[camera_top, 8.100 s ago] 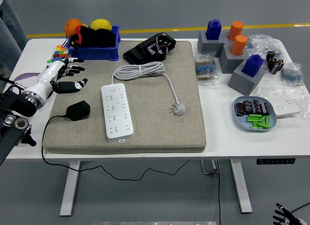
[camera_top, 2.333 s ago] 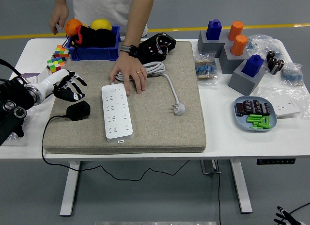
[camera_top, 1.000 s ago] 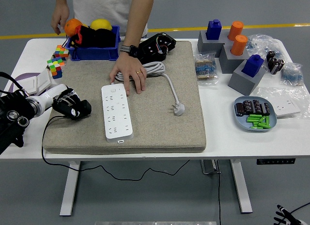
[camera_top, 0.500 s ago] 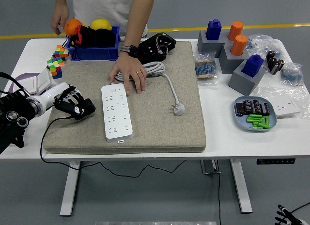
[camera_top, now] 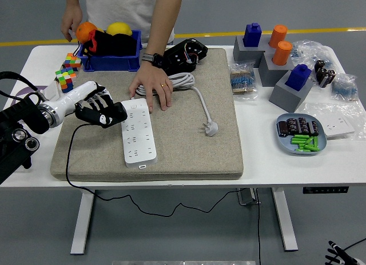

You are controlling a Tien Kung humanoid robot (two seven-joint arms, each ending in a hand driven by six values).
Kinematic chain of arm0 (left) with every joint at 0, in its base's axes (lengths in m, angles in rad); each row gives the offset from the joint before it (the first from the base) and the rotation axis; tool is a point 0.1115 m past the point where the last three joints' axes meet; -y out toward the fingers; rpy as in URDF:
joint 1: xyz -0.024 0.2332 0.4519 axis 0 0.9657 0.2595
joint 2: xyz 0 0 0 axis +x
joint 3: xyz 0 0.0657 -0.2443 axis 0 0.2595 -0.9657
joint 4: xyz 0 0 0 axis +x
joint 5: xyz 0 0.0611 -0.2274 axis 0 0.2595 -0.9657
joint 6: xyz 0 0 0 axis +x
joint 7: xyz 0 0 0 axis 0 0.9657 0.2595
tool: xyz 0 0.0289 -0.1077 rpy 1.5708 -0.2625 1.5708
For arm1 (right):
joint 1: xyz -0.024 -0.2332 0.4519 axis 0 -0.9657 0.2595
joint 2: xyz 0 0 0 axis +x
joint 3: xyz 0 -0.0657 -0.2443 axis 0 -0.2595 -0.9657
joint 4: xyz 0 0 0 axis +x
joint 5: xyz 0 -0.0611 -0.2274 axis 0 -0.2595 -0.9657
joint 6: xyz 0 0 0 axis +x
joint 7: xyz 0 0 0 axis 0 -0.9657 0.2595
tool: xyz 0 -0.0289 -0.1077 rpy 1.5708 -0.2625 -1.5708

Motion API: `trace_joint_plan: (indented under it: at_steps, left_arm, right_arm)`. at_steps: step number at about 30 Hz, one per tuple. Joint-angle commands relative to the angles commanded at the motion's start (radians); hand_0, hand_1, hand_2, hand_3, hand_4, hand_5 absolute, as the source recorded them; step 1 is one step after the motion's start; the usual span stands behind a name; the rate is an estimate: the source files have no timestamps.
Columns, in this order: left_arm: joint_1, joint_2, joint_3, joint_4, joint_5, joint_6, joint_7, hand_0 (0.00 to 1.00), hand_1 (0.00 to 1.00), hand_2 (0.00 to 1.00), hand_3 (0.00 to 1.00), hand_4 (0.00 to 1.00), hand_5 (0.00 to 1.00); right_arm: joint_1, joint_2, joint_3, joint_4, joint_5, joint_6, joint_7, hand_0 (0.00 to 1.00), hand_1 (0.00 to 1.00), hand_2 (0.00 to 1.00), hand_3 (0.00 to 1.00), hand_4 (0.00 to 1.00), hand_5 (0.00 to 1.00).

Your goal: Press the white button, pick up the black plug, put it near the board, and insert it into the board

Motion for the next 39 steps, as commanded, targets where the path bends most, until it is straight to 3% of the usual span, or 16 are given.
trace_joint_plan:
  at_steps: [7,16,24,39]
  left_arm:
    - [-0.072,-0.003,0.116,0.032,0.005,0.007,-0.019,0.391,0.307,0.363,0.394,0.702,0.002]
    - [-0.125,-0.048,0.170,0.084,0.020,0.006,-0.011,0.392,0.306,0.362,0.396,0.700,0.002]
    - [-0.149,-0.070,0.201,0.131,0.052,0.005,-0.003,0.393,0.305,0.362,0.397,0.699,0.002]
    - [-0.160,-0.049,0.213,0.129,0.078,-0.009,0.007,0.390,0.302,0.357,0.391,0.695,0.002]
  right_arm:
    - [0.002,-0.003,-0.008,0.000,0.005,-0.002,-0.001,0.795,0.689,0.677,0.649,0.755,0.575]
    - [0.000,-0.001,0.001,0.000,0.003,-0.001,-0.002,0.793,0.687,0.677,0.650,0.755,0.574]
    - [-0.001,0.001,0.007,0.000,0.001,-0.001,0.000,0.792,0.687,0.676,0.649,0.754,0.573]
    - [0.000,0.001,0.017,0.000,-0.003,-0.001,0.001,0.790,0.684,0.674,0.647,0.745,0.560]
